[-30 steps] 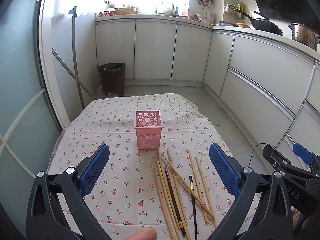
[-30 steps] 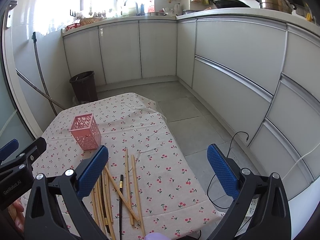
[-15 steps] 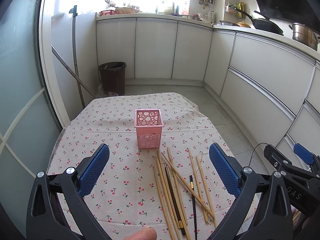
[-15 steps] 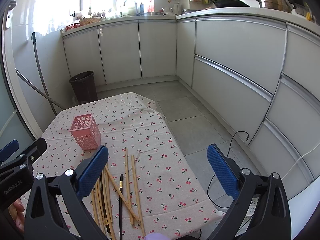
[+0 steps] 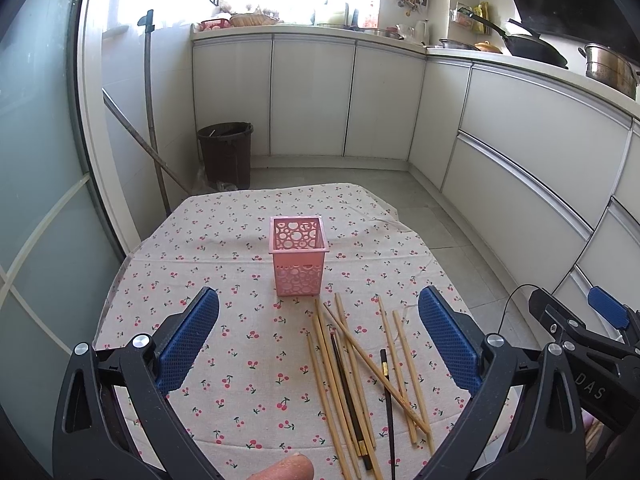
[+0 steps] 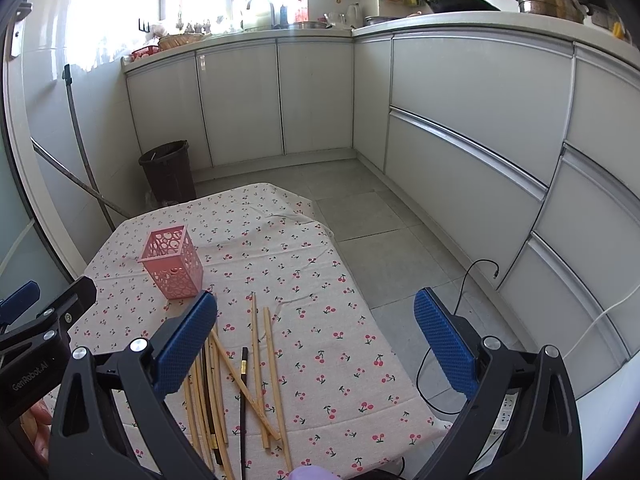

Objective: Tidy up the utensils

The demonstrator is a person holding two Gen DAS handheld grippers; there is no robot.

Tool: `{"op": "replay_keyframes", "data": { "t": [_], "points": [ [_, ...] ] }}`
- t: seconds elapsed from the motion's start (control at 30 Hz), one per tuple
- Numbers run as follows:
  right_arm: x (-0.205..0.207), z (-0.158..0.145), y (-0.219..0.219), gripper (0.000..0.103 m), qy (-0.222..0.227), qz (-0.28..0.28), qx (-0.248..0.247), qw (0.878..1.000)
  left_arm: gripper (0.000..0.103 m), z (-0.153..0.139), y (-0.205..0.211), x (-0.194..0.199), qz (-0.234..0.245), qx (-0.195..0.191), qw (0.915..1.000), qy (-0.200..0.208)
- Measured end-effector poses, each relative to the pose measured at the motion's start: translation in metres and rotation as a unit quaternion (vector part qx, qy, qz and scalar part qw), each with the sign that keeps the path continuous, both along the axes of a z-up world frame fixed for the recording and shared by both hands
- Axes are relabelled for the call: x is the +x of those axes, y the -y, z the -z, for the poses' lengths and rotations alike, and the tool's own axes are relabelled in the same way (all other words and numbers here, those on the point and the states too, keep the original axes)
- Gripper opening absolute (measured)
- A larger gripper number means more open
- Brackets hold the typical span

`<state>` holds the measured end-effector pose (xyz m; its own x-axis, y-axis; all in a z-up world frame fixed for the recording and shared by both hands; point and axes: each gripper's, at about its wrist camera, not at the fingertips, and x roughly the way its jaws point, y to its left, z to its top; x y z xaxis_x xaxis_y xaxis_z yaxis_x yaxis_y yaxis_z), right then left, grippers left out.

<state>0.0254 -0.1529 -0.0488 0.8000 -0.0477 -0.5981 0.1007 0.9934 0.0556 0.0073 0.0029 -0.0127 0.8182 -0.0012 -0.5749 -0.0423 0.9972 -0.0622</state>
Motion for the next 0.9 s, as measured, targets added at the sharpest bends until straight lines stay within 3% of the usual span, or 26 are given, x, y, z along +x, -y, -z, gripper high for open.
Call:
{"op": "replay_keyframes", "data": {
  "t": [0.7, 0.8, 0.9],
  "points": [
    [0.002, 0.002, 0.001, 0.096, -0.004, -0.001, 0.0, 1.0, 0.096, 0.004, -0.002, -0.001, -0.001, 0.002, 1.0, -0.006],
    [0.003, 0.003, 0.0, 0.096, -0.007, 0.0, -0.002, 1.0, 0.096, 0.005, -0.003, 0.004, -0.005, -0.004, 0.9998, -0.019],
    [0.006, 0.005, -0.001, 0.096, -0.015, 0.0, -0.006, 1.0, 0.096, 0.015, -0.01, 0.013, -0.007, -0.033, 0.9979, -0.055]
  ]
}}
